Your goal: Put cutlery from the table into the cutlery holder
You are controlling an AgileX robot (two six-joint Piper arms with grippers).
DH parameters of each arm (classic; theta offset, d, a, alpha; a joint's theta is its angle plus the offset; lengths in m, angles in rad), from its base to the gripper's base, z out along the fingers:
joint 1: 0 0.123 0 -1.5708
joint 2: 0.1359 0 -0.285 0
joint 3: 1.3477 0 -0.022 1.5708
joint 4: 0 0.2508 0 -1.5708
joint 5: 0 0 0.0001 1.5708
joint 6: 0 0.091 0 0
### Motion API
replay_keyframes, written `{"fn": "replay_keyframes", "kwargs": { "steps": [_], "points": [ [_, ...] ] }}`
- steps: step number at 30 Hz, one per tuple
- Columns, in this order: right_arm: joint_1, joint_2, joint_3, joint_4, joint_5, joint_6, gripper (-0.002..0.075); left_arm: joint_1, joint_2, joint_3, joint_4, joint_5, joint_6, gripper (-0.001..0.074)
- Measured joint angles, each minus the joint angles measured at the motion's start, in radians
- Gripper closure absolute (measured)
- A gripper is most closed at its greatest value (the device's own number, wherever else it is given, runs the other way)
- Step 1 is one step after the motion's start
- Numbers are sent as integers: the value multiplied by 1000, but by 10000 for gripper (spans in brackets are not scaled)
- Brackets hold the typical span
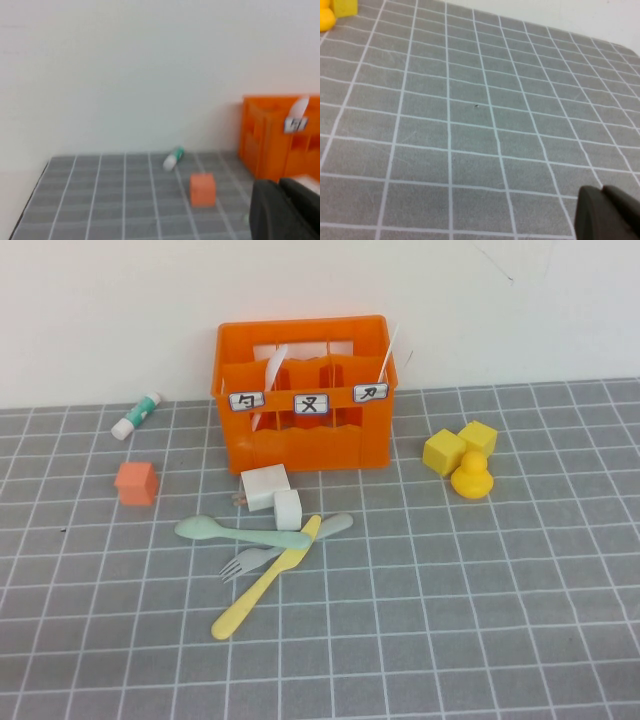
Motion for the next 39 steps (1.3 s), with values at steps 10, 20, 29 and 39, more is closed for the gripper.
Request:
{"fn": "replay_keyframes", "kwargs": {
  "steps": [10, 20, 29, 39],
  "points": [
    [0, -1, 0, 0, 2, 0, 729, 8, -4, 3, -240, 126, 167, 735],
    [0, -1, 0, 0, 2, 0, 729, 79, -4, 89, -390, 55, 216, 735],
    [0, -1, 0, 0, 2, 0, 729, 309, -4, 173, -639, -136, 469, 736],
    [0, -1, 0, 0, 2, 0, 729, 489, -4, 182, -710, -244, 640, 736]
  ]
}}
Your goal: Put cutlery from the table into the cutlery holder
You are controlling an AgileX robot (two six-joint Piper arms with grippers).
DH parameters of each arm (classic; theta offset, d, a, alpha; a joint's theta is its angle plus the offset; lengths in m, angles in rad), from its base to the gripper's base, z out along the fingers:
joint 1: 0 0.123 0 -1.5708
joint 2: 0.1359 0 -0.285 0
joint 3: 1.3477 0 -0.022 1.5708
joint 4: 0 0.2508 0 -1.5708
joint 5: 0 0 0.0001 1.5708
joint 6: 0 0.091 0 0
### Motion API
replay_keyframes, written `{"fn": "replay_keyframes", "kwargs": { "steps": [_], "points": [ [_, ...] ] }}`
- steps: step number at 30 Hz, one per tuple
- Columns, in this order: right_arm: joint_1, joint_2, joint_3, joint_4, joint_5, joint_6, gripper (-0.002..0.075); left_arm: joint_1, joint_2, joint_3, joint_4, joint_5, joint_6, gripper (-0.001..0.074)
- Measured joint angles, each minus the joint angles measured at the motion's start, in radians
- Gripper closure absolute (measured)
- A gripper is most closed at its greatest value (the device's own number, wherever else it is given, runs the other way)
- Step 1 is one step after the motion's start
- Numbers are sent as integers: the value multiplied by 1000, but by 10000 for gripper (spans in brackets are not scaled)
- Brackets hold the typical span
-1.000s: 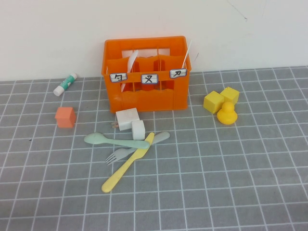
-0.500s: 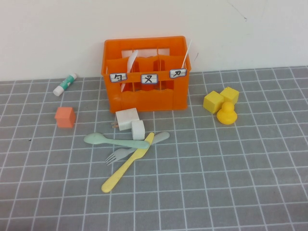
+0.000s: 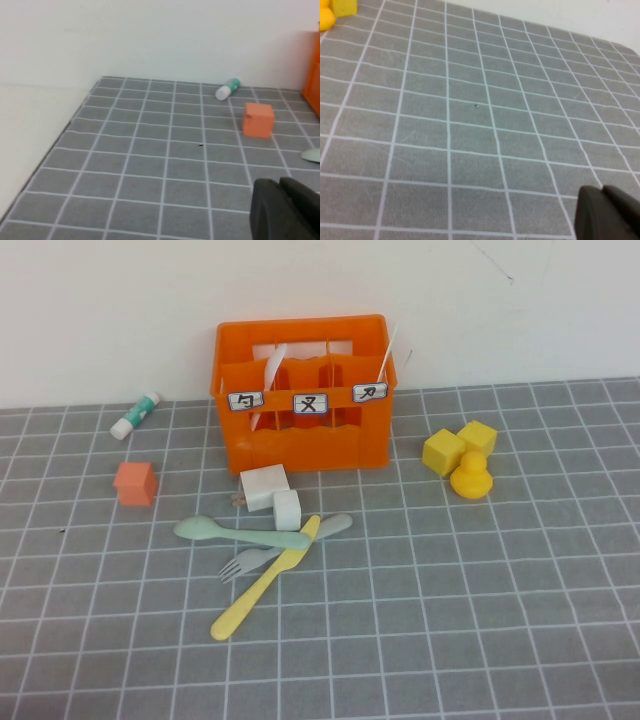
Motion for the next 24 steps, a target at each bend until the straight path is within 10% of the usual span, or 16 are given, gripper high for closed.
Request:
{"fn": "replay_keyframes", "kwargs": {
  "steps": [24],
  "points": [
    [0, 0, 0, 0, 0, 0, 729, -75, 0, 1, -235, 165, 289, 736]
  ]
}}
